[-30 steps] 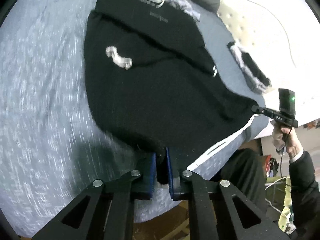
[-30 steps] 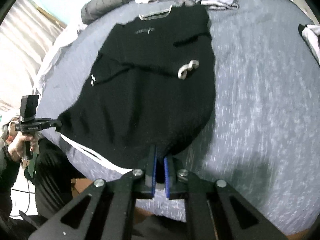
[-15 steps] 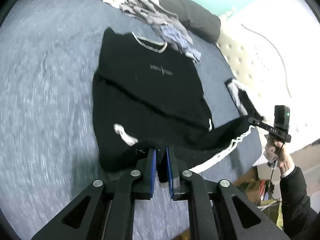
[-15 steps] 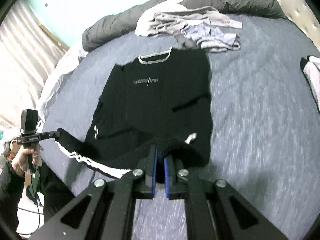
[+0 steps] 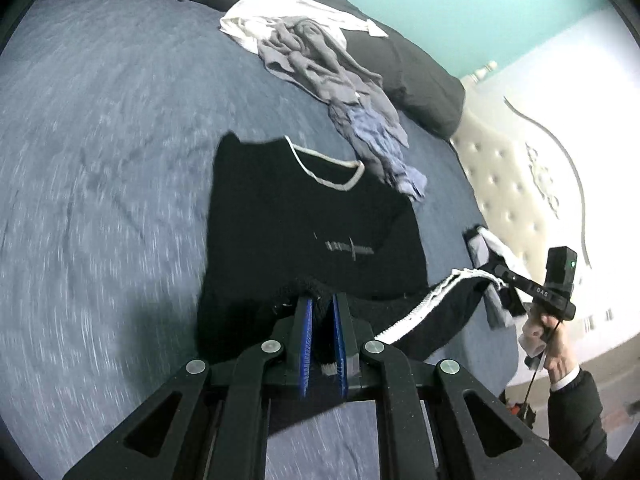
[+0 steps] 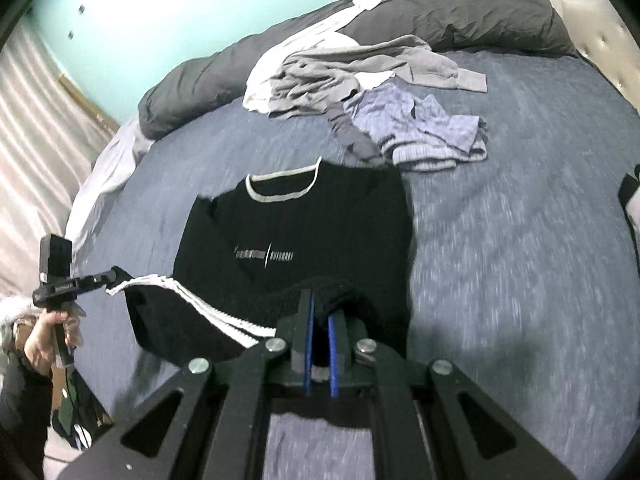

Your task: Fold clothes

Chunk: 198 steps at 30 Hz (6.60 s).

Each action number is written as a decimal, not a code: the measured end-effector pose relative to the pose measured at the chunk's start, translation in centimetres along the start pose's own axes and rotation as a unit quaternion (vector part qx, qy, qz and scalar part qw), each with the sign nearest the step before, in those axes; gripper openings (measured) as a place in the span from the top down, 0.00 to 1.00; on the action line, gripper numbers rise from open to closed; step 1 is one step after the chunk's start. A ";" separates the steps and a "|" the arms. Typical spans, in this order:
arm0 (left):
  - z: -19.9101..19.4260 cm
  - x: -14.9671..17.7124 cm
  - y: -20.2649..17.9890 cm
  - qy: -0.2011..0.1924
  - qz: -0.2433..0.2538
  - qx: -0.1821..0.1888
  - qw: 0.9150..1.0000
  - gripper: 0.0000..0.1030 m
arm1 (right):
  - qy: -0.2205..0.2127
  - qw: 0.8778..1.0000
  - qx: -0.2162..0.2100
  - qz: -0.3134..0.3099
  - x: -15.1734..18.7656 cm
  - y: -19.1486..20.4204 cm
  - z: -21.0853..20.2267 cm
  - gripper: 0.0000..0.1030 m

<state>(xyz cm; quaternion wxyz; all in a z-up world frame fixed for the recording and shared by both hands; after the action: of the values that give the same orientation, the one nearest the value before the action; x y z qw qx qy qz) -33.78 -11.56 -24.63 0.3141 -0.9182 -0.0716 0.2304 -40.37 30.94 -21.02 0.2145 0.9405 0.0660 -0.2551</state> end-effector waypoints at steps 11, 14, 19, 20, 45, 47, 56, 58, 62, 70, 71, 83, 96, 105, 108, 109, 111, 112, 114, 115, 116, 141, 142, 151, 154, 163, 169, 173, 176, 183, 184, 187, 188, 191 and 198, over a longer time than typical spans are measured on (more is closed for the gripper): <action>4.1 -8.6 4.2 -0.008 -0.021 -0.011 1.000 0.90 | -0.010 1.000 0.010 0.027 -9.3 -2.5 6.5 0.95; 4.8 -10.2 5.1 -0.012 -0.025 -0.011 1.000 0.92 | -0.013 0.999 0.013 0.030 -11.2 -2.8 8.2 0.95; 5.9 -12.8 6.6 -0.020 -0.032 -0.012 0.999 1.00 | -0.014 0.999 0.023 0.034 -13.6 -3.4 10.5 0.95; 6.2 -13.3 6.9 -0.021 -0.034 -0.012 0.999 1.00 | -0.014 0.999 0.025 0.037 -13.9 -3.6 11.0 0.95; 13.0 -11.7 7.6 -0.003 0.059 -0.027 0.998 0.91 | 0.017 0.996 0.027 0.083 -11.4 -8.2 17.9 0.94; 12.3 -11.9 7.4 -0.013 0.069 -0.032 0.997 0.92 | 0.011 0.996 0.025 0.080 -11.7 -7.9 17.4 0.95; 10.4 -15.0 8.0 -0.052 0.053 -0.039 0.997 0.92 | -0.015 0.996 0.031 0.082 -15.7 -6.3 17.0 0.95; 10.8 -15.5 8.4 -0.055 0.044 -0.041 0.997 0.92 | -0.012 0.996 0.037 0.083 -16.1 -6.3 17.7 0.95; 12.0 -16.0 9.5 -0.050 0.038 -0.052 0.997 0.92 | -0.005 0.994 0.031 0.105 -16.2 -7.4 19.8 0.95; 14.0 -15.4 11.5 -0.037 0.016 -0.060 0.997 0.90 | -0.025 0.994 -0.004 0.107 -16.1 -8.1 20.1 0.94; 13.9 -15.4 11.4 -0.040 0.014 -0.058 0.997 0.90 | -0.029 0.994 -0.008 0.100 -16.1 -7.9 19.7 0.94; 11.6 -14.8 10.3 -0.048 0.024 -0.065 0.996 0.87 | -0.085 0.980 -0.043 0.176 -17.4 -9.2 15.3 0.34; 7.9 -7.9 8.9 -0.006 0.039 -0.031 0.999 0.63 | 0.045 0.998 0.016 0.049 -5.9 -8.7 14.9 0.34; 5.7 -0.1 8.2 0.021 0.016 -0.021 0.999 0.59 | 0.067 0.996 0.004 0.065 2.0 -7.8 11.5 0.34; 5.0 2.5 8.5 0.029 0.004 -0.016 0.999 0.57 | 0.069 0.994 -0.009 0.089 3.9 -8.1 10.6 0.34; 4.8 3.2 8.6 0.030 0.000 -0.017 0.999 0.56 | 0.070 0.993 -0.009 0.092 4.5 -8.2 10.4 0.34; 4.5 4.5 8.9 0.030 -0.009 -0.017 0.999 0.56 | 0.070 0.993 -0.009 0.092 5.3 -8.0 10.1 0.34; 4.4 5.0 8.9 0.030 -0.013 -0.016 0.999 0.56 | 0.070 0.993 -0.010 0.092 5.5 -7.8 10.0 0.34; 4.3 6.1 8.8 0.030 -0.018 -0.012 0.999 0.56 | 0.065 0.993 -0.017 0.095 5.9 -7.5 9.9 0.34; 4.3 6.5 8.6 0.026 -0.014 -0.011 1.000 0.56 | 0.063 0.993 -0.021 0.098 6.0 -7.3 9.9 0.34; 4.4 6.6 8.7 0.023 -0.014 -0.012 1.000 0.56 | 0.062 0.993 -0.021 0.098 6.1 -7.2 10.1 0.35; 3.6 6.6 8.2 0.010 -0.027 0.001 1.000 0.94 | 0.016 0.997 0.003 0.071 4.8 -4.8 2.6 0.95; 3.6 6.7 8.3 0.011 -0.026 0.000 1.000 0.94 | 0.020 0.997 0.006 0.072 5.3 -5.0 2.7 0.95; 5.1 7.4 9.1 0.025 -0.041 -0.007 0.999 0.93 | 0.049 0.990 0.022 0.128 9.5 -8.3 6.4 0.95; 4.6 7.3 8.8 0.021 -0.039 -0.004 0.999 0.92 | 0.036 0.990 0.012 0.135 9.2 -8.4 6.0 0.90; 1.6 8.5 7.7 -0.008 -0.055 0.005 0.998 0.69 | -0.043 0.987 0.014 0.156 7.5 -7.2 2.6 0.73; 3.0 10.0 7.2 -0.012 -0.093 0.024 0.995 0.53 | -0.056 0.983 -0.025 0.173 8.3 -3.9 4.1 0.69; 4.7 10.8 7.4 -0.024 -0.136 0.036 0.990 0.53 | -0.061 0.978 -0.038 0.195 9.9 -2.5 5.4 0.69; 5.8 10.9 7.7 -0.038 -0.159 0.027 0.986 0.52 | -0.047 0.980 -0.016 0.194 11.6 -1.9 6.7 0.69; 6.5 9.6 7.4 -0.086 -0.171 0.002 0.982 0.50 | -0.051 0.981 0.010 0.187 14.1 -1.7 6.8 0.68; 6.5 9.3 7.5 -0.094 -0.175 0.002 0.980 0.50 | -0.053 0.980 0.012 0.190 14.3 -1.9 6.7 0.68; 6.7 8.8 7.7 -0.105 -0.179 -0.001 0.978 0.47 | -0.061 0.979 0.010 0.195 14.7 -2.3 6.4 0.68; 6.7 8.7 7.7 -0.108 -0.180 -0.002 0.978 0.47 | -0.066 0.979 0.010 0.195 14.8 -2.4 6.2 0.68; 6.7 8.5 8.1 -0.121 -0.201 0.008 0.972 0.47 | -0.074 0.978 0.006 0.193 15.1 -2.5 6.1 0.68; 6.5 9.5 9.2 -0.125 -0.225 -0.010 0.966 0.40 | -0.073 0.979 -0.018 0.188 15.6 -1.7 6.8 0.68</action>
<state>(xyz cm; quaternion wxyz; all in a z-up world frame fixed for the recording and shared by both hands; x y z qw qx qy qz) -28.59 -12.71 -38.35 0.3366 -0.8457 -0.3170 0.2664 -30.47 29.71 -34.87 0.2796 0.9109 -0.1236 -0.2771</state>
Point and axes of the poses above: each gripper's, at about its wrist camera, not at the fingertips, and z roughly the way its jaws point, y to its left, x to its underside, the point moved 10 cm from there along z, roughly the way its jaws point
